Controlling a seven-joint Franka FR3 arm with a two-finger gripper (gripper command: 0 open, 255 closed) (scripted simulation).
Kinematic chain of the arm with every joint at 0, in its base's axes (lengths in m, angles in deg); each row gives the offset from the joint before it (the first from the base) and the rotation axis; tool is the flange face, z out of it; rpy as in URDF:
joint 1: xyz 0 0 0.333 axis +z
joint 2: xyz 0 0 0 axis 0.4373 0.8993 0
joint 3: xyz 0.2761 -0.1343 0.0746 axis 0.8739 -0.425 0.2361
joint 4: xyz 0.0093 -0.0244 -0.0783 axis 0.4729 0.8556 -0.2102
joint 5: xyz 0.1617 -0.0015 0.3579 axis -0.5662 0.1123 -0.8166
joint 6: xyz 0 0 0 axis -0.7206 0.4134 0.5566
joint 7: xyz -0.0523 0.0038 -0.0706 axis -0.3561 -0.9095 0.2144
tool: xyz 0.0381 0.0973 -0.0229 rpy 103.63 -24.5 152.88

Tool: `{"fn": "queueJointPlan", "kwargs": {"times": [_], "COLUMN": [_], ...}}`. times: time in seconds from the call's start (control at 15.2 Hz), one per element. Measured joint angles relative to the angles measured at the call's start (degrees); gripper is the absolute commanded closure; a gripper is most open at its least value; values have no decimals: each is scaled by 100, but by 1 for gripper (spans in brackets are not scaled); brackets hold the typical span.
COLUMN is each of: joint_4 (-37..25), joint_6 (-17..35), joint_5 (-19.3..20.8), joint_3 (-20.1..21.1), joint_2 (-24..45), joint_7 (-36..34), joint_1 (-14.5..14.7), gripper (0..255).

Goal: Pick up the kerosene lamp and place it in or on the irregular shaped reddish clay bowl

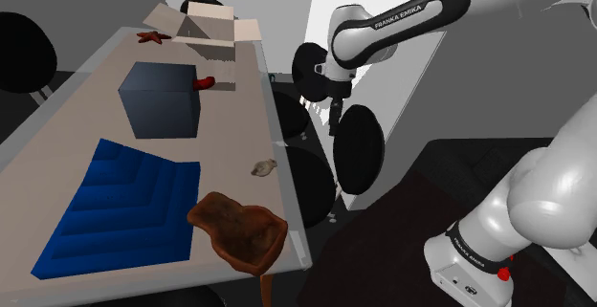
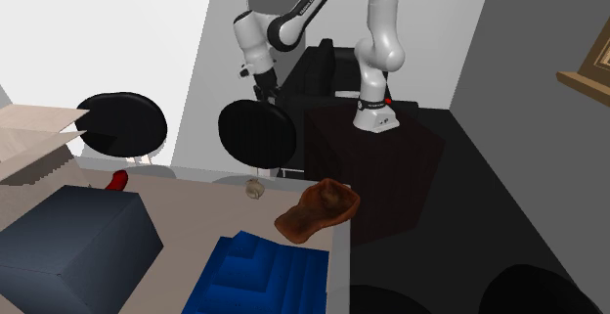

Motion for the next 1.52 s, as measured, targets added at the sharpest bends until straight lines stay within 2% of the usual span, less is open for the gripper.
{"fn": "queueJointPlan", "kwargs": {"times": [0.33, 0.79, 1.32, 1.52], "joint_4": [-680, -2006, -4093, -4447], "joint_6": [330, 472, 148, 148], "joint_5": [-57, 8, 206, 244], "joint_3": [167, 375, 594, 631], "joint_2": [1055, 2583, 4412, 4775], "joint_7": [346, 802, 1217, 1284], "joint_1": [128, 268, 540, 615], "gripper": [0, 0, 0, 0]}}
